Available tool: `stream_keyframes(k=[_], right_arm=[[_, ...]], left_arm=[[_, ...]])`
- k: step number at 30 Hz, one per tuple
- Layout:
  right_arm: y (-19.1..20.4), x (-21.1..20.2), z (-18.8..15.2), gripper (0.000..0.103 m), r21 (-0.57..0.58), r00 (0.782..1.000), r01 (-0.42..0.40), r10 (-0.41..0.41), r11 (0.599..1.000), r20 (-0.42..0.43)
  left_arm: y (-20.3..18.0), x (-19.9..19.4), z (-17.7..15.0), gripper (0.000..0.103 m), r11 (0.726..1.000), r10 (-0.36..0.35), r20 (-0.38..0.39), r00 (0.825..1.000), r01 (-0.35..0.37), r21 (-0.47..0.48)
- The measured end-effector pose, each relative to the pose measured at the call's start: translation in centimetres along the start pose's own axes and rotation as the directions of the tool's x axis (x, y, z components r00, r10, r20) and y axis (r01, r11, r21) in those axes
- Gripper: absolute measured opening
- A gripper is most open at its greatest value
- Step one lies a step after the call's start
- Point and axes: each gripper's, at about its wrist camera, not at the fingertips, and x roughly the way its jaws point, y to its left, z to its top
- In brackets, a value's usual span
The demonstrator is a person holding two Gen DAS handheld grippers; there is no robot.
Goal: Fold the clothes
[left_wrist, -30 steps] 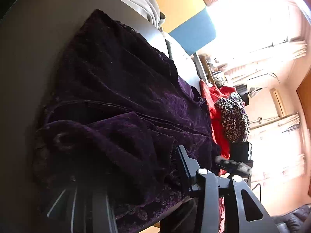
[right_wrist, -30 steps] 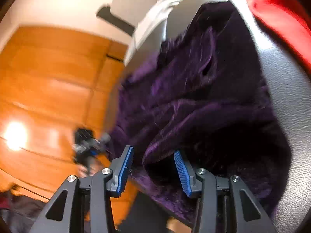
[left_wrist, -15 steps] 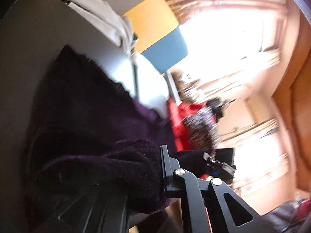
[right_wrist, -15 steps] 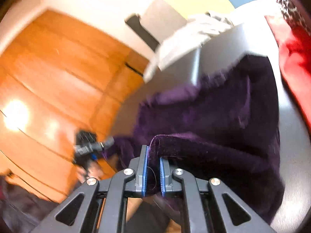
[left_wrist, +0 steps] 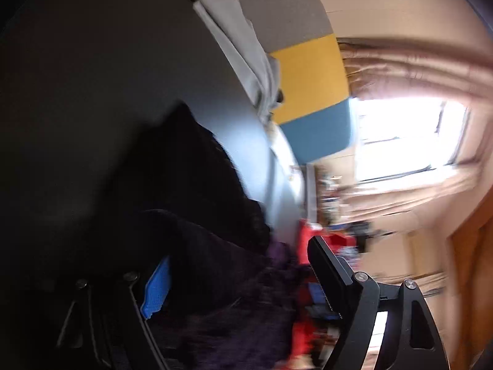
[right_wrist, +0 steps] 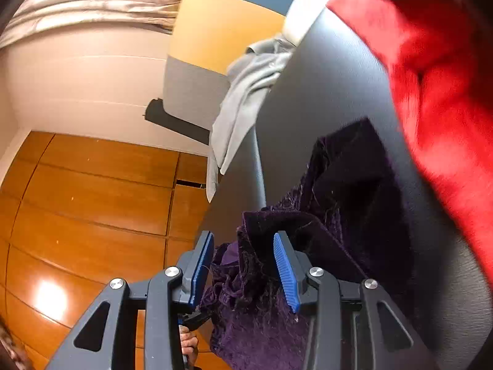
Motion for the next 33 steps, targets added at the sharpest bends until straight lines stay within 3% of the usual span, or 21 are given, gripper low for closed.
stream_keyframes(k=[2, 3, 4, 6, 7, 9, 11, 13, 14, 17, 18, 20, 22, 23, 24, 25, 27, 29, 30, 33], right_arm=[[1.9, -0.7, -0.5, 0.042, -0.171, 0.993, 0.121, -0.12, 0.978, 0.021], [3.1, -0.6, -1.0, 0.042, -0.276, 0.979, 0.201, -0.198, 0.94, 0.039], [4.2, -0.6, -1.5, 0.042, -0.376, 0.96, 0.278, -0.274, 0.884, 0.065], [6.1, -0.1, -2.6, 0.042, -0.556, 0.91, 0.394, -0.396, 0.732, 0.123], [6.8, 0.8, -3.3, 0.042, -0.64, 0.888, 0.416, -0.439, 0.646, 0.134], [7.6, 3.1, -4.2, 0.042, -0.745, 0.864, 0.4, -0.491, 0.534, 0.113], [7.5, 4.7, -5.0, 0.042, -0.812, 0.842, 0.369, -0.532, 0.452, 0.086], [7.3, 6.5, -5.1, 0.042, -0.845, 0.821, 0.358, -0.565, 0.398, 0.082], [7.2, 7.3, -4.8, 0.042, -0.849, 0.813, 0.362, -0.576, 0.384, 0.085], [6.7, 7.7, -3.3, 0.041, -0.81, 0.815, 0.375, -0.577, 0.451, 0.056], [6.5, 7.9, -2.8, 0.035, -0.795, 0.816, 0.379, -0.577, 0.474, 0.045], [6.2, 8.1, -1.8, 0.008, -0.763, 0.818, 0.386, -0.574, 0.519, 0.023], [6.9, 5.9, 0.0, 0.007, -0.677, 0.849, 0.437, -0.52, 0.592, 0.093], [6.6, 4.6, 1.3, 0.008, -0.606, 0.849, 0.481, -0.509, 0.633, 0.142], [6.1, 3.8, 2.2, 0.012, -0.564, 0.837, 0.515, -0.521, 0.646, 0.167], [5.6, 3.0, 3.0, 0.023, -0.526, 0.822, 0.546, -0.537, 0.652, 0.188], [5.3, 2.7, 2.3, 0.026, -0.555, 0.823, 0.537, -0.538, 0.635, 0.181], [5.7, 3.2, -0.2, 0.026, -0.648, 0.832, 0.49, -0.535, 0.583, 0.147], [6.0, 3.6, -1.5, 0.027, -0.698, 0.828, 0.472, -0.541, 0.538, 0.143], [7.2, 5.0, -6.8, 0.031, -0.849, 0.801, 0.416, -0.573, 0.326, 0.172]], left_arm=[[-0.8, -0.6, -0.3, 0.082, 0.993, 0.068, 0.014, 0.998, -0.069, 0.095], [-1.2, -0.9, -0.6, 0.082, 0.986, 0.092, 0.015, 0.996, -0.093, 0.141], [-0.8, -0.7, -0.8, 0.083, 0.983, 0.095, 0.002, 0.995, -0.094, 0.16], [-0.4, -0.9, -1.4, 0.084, 0.979, 0.097, -0.044, 0.994, -0.088, 0.182], [-0.2, -1.0, -1.7, 0.084, 0.979, 0.097, -0.059, 0.994, -0.084, 0.184], [0.1, -1.0, -2.2, 0.084, 0.982, 0.078, -0.084, 0.993, -0.062, 0.178], [0.4, -1.4, -2.7, 0.084, 0.985, 0.058, -0.1, 0.993, -0.041, 0.167], [0.5, -1.3, -3.0, 0.084, 0.986, 0.057, -0.109, 0.992, -0.038, 0.162], [0.5, -1.1, -3.0, 0.084, 0.985, 0.067, -0.113, 0.991, -0.047, 0.165], [0.6, -0.7, -3.0, 0.084, 0.984, 0.085, -0.12, 0.989, -0.064, 0.168], [0.7, -0.7, -2.9, 0.084, 0.984, 0.091, -0.119, 0.989, -0.071, 0.162], [0.8, -0.8, -2.7, 0.084, 0.985, 0.092, -0.115, 0.989, -0.074, 0.153], [0.8, -1.1, -2.6, 0.084, 0.985, 0.091, -0.107, 0.99, -0.073, 0.157], [0.7, -1.2, -2.6, 0.085, 0.981, 0.11, -0.097, 0.989, -0.092, 0.173], [0.6, -1.3, -2.6, 0.085, 0.976, 0.128, -0.086, 0.988, -0.11, 0.189], [0.5, -1.4, -2.6, 0.085, 0.969, 0.149, -0.074, 0.986, -0.13, 0.209], [-0.5, -1.3, -3.0, 0.085, 0.926, 0.231, -0.045, 0.972, -0.205, 0.316], [-1.6, -1.4, -3.6, 0.085, 0.853, 0.311, 0.004, 0.95, -0.281, 0.439], [-2.0, -1.3, -4.0, 0.085, 0.818, 0.34, 0.015, 0.94, -0.304, 0.488], [-2.6, -1.2, -4.8, 0.085, 0.711, 0.41, 0.049, 0.911, -0.353, 0.608]])
